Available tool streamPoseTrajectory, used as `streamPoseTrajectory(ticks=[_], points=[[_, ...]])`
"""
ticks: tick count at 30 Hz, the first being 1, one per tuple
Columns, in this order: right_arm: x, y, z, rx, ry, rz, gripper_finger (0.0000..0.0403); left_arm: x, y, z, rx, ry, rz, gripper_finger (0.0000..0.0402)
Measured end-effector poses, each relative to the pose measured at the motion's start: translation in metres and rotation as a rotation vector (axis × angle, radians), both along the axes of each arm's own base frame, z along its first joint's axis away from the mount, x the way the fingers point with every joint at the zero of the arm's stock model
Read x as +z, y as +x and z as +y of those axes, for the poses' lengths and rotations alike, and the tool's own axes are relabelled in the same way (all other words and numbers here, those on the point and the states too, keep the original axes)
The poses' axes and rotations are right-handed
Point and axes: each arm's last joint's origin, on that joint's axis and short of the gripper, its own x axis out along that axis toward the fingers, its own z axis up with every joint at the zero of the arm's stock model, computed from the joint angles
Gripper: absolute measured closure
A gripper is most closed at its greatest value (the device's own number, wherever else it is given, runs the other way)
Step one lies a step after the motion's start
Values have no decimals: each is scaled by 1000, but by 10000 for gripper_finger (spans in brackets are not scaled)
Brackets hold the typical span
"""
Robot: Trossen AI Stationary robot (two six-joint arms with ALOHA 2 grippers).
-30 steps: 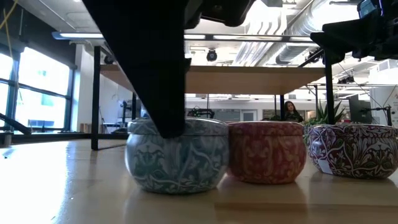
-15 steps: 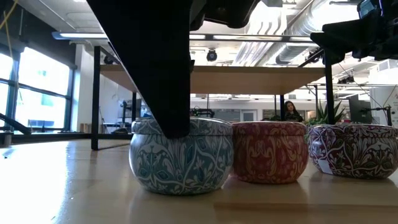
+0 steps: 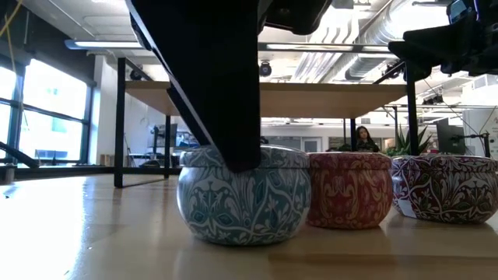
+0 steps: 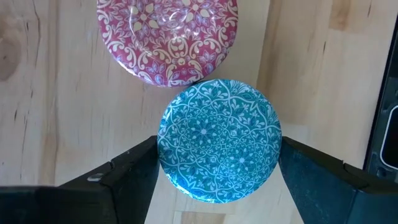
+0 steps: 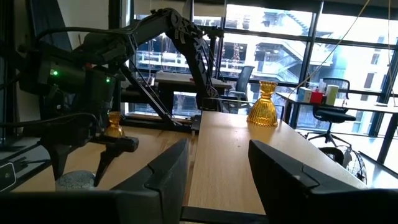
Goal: Pick & Place candle stick holders
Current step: Put the blue scented candle on the shelf
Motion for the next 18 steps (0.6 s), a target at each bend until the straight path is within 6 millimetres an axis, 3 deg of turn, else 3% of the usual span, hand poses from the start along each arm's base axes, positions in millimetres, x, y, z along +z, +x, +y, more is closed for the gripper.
streamPoseTrajectory(ticks=[9, 18], points=[[0, 0, 0, 0, 0, 2, 238, 0, 1, -1, -25, -3, -10, 99], [-1, 0, 0, 0, 0, 9, 238, 0, 0, -1, -26, -12, 1, 126]])
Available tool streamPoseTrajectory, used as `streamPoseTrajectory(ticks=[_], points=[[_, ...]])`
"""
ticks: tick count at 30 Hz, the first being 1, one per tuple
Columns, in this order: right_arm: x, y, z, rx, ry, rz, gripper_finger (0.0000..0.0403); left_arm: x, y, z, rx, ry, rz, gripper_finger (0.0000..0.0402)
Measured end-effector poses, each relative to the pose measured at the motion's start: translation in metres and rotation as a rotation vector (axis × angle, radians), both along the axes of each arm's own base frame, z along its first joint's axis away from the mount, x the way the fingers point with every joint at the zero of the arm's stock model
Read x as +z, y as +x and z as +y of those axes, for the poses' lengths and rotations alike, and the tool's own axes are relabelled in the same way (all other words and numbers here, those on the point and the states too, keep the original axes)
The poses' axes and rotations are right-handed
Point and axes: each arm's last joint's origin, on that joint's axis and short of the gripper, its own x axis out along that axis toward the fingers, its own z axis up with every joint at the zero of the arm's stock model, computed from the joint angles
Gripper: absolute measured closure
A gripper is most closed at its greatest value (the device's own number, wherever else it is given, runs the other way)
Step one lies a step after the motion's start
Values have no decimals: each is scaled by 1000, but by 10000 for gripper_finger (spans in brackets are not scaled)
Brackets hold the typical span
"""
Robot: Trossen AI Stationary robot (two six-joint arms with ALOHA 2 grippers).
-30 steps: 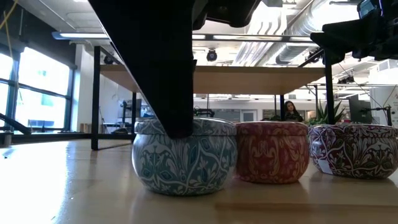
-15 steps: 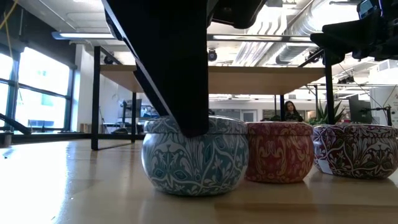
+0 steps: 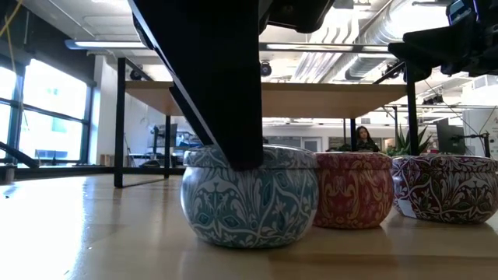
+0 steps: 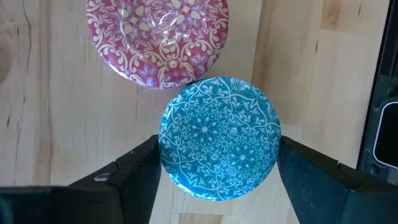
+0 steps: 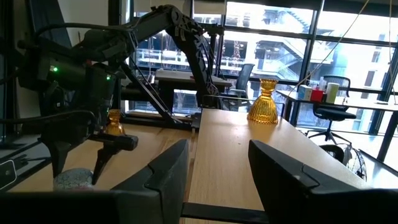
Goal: Pick & Place candle stick holders
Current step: Put the blue scented candle on the shelf
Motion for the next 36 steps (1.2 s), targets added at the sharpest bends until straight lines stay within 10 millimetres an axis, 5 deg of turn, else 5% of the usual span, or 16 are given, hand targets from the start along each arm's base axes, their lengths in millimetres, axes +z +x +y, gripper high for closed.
streamPoseTrajectory(ticks=[15, 22, 36], points=[[0, 0, 0, 0, 0, 0, 238, 0, 1, -1, -27, 10, -23, 129], [0, 0, 0, 0, 0, 5, 238, -10, 1, -1, -24, 31, -3, 75], [-1, 1, 0, -2, 0, 15, 238, -11, 7, 0, -66, 10, -28, 66]])
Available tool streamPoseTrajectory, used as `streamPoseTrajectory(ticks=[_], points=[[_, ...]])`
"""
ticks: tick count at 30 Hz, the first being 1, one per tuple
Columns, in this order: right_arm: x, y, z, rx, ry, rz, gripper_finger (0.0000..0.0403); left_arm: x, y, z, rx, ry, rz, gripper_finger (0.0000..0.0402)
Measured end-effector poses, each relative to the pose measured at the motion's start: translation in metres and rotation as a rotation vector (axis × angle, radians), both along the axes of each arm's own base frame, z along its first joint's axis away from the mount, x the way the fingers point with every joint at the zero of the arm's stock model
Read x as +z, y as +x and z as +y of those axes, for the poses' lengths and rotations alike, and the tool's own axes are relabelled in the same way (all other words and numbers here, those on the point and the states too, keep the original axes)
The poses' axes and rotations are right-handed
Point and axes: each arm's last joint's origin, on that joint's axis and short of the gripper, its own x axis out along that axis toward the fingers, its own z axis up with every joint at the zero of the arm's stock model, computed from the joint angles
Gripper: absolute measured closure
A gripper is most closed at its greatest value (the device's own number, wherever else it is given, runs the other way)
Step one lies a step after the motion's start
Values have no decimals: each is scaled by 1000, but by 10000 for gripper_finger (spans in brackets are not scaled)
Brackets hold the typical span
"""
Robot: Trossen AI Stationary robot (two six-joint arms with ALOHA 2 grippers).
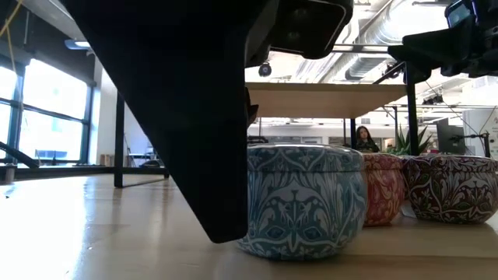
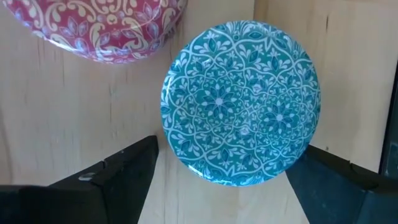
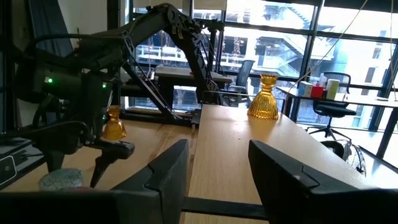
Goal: Pick & Place candle stick holders
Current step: Put the blue scented candle on the shelf
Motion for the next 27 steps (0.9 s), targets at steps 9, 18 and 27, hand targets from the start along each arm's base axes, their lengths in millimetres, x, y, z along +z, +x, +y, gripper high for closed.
streamPoseTrajectory(ticks=[9, 18, 27], points=[[0, 0, 0, -1, 0, -3, 238, 10, 7, -2, -57, 35, -81, 65], [0, 0, 0, -2, 0, 0, 238, 11, 11, 1, -95, 47, -108, 65], [0, 0, 0, -2, 0, 2, 238, 14, 16, 6, -149, 19, -135, 117]])
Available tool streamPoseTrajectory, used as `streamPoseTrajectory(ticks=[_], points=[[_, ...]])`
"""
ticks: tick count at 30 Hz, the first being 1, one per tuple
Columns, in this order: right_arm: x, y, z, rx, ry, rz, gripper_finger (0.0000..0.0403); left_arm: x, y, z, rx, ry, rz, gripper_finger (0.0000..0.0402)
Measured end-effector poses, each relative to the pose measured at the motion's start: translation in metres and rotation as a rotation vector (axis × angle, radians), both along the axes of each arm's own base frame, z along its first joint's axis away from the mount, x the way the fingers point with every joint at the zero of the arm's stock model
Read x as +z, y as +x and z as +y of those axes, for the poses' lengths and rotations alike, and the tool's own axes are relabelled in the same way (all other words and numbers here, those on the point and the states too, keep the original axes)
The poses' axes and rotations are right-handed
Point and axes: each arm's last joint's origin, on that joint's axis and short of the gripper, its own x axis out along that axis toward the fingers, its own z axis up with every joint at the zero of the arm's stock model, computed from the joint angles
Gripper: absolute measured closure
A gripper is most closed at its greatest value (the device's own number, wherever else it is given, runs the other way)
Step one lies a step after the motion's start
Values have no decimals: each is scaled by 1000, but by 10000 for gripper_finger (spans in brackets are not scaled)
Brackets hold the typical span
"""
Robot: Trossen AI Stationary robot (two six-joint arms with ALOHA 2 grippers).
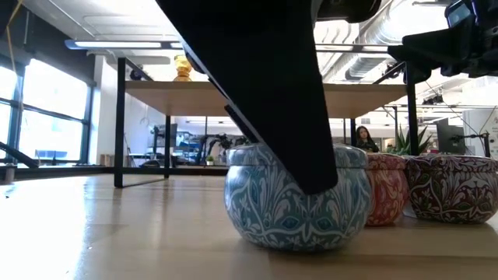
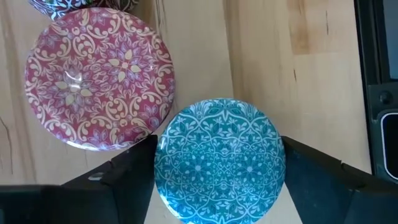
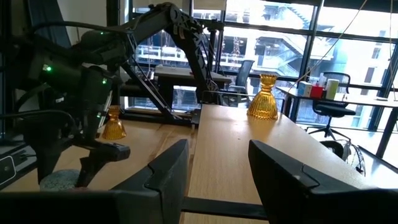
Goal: Pick & Place candle stick holders
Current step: Put the blue scented candle on the shelf
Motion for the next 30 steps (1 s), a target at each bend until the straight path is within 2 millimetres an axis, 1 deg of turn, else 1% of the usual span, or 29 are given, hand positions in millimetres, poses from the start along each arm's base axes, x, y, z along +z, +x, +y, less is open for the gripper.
streamPoseTrajectory(ticks=[12, 20, 27, 30], points=[[0, 0, 0, 0, 0, 3, 238, 0, -1, 0, 21, -11, 18, 118], [-1, 0, 0, -1, 0, 9, 238, 0, -8, 3, 108, -22, 112, 118], [-1, 0, 0, 0, 1, 10, 238, 13, -16, 2, 180, 8, 228, 118], [-1, 0, 0, 2, 17, 9, 238, 24, -18, 4, 230, -2, 272, 118]])
